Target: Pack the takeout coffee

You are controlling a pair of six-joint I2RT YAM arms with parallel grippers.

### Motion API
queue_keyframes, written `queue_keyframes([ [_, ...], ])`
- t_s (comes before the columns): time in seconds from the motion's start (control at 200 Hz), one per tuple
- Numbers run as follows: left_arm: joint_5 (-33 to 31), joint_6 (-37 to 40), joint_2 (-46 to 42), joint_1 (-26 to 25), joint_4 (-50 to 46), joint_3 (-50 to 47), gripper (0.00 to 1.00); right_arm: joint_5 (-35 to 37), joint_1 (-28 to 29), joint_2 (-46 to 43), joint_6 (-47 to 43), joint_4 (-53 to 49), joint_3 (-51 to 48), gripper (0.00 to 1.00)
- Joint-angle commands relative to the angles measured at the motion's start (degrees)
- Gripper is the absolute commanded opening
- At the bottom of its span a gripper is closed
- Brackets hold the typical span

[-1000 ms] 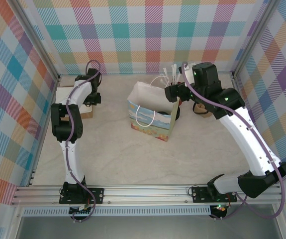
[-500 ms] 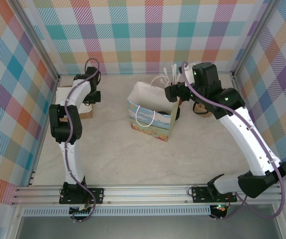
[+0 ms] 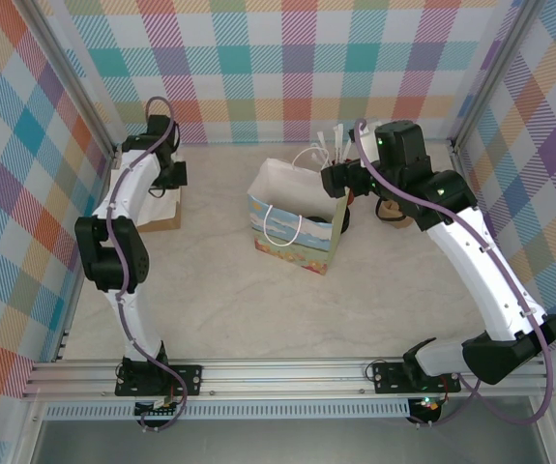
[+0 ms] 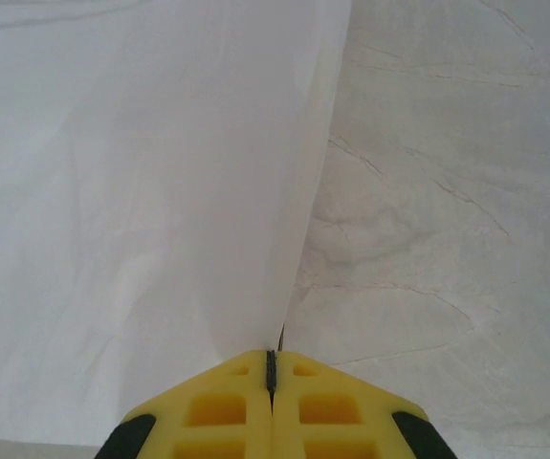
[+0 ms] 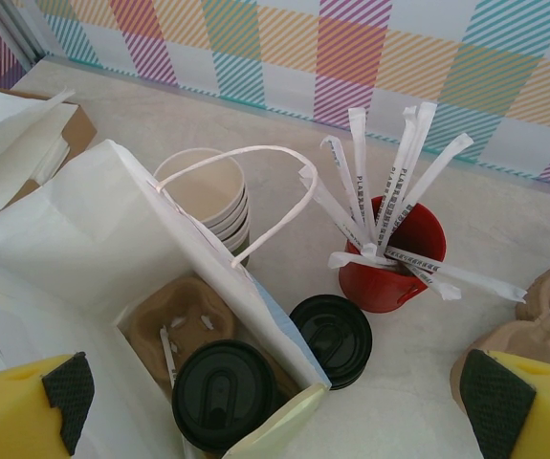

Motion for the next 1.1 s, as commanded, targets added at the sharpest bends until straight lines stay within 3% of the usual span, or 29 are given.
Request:
queue_keyframes([
  [0.0,3.81,0.26,2.13,1.98,-2.78,-0.36,0.02,-0.73,-0.43,0.40,-0.02,1.17,-0.45,1.00],
  [0.4,19.77,-1.39,4.02,6.82,0.86,-3.53,0.06,-1.12,-0.78,1.01,0.24,0.38,-0.84,1.00],
  [0.53,22.11,-2.41,4.18,7.82,1.69,-3.75,0.07,-1.21,-0.82,1.10,0.29,0.20,-0.97,1.00],
  [0.765,19.93,-2.53,4.30,8.52,1.59,-3.52,0.27,-1.25,-0.85,1.10,0.29,0.02,-0.97,1.00],
  [0.94,19.63,-2.44,3.89,9.13,1.44,-3.25,0.30,-1.45,-0.94,1.19,0.38,0.02,-1.15,1.00],
  [1.095,23.66,-2.35,3.27,9.63,2.00,-3.71,0.44,-1.48,-0.90,1.41,0.42,-0.07,-1.15,1.00],
])
